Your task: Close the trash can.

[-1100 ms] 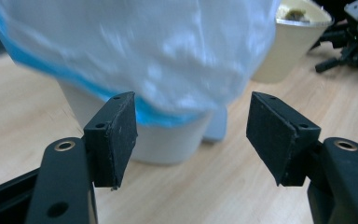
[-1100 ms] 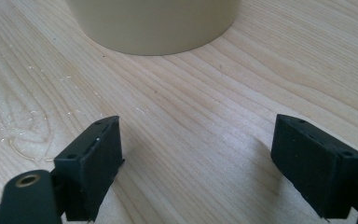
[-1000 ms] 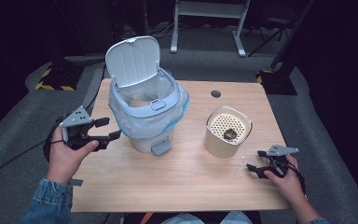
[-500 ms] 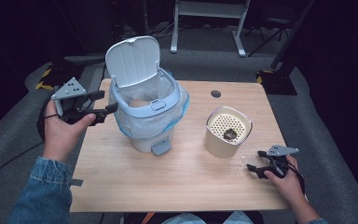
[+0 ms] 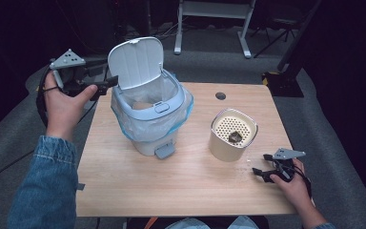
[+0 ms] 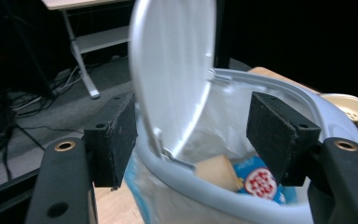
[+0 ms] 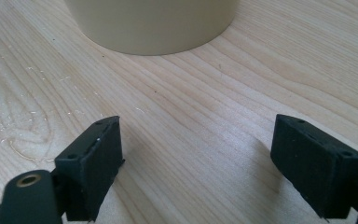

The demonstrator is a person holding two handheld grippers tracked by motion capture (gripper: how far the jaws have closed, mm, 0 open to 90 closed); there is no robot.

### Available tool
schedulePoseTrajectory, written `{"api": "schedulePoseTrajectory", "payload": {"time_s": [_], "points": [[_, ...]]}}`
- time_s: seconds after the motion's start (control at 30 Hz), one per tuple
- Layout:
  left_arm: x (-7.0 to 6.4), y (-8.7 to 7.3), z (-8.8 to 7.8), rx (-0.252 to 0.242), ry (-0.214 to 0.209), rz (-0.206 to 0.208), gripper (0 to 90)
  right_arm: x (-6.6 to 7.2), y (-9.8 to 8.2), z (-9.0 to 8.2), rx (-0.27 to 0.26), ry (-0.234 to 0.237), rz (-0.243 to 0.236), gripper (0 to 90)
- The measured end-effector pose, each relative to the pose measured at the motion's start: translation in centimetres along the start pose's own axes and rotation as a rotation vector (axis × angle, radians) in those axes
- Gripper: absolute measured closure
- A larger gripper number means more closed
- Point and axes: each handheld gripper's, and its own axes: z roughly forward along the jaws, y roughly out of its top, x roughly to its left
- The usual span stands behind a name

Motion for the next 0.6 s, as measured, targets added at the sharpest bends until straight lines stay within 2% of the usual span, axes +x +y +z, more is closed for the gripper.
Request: {"api": "schedulePoseTrajectory", "payload": {"time_s": [0.13,0.23,0.27,0.33,0.43,0.6], "points": [[0.4,0.7,0.9,0.003,0.014,0.0,33.9,0.0,0.0,0.0,-0.001,0.001,0.001,16.7],[0.2,1.0,1.5,-0.014,-0.013,0.009,34.1,0.0,0.0,0.0,0.0,0.0,0.0,16.7],[0.0,1.1,1.7,-0.022,-0.009,0.012,33.4,0.0,0.0,0.0,-0.001,0.0,0.0,16.7],[-0.1,1.3,1.6,-0.029,-0.002,0.018,32.3,0.0,0.0,0.0,-0.001,0.001,0.001,16.7],[-0.1,1.6,1.4,-0.046,-0.016,0.012,34.1,0.0,0.0,0.0,-0.001,0.0,0.0,16.7],[0.6,1.7,1.7,-0.018,0.009,0.001,36.2,0.0,0.0,0.0,-0.001,0.001,0.001,16.7]]}}
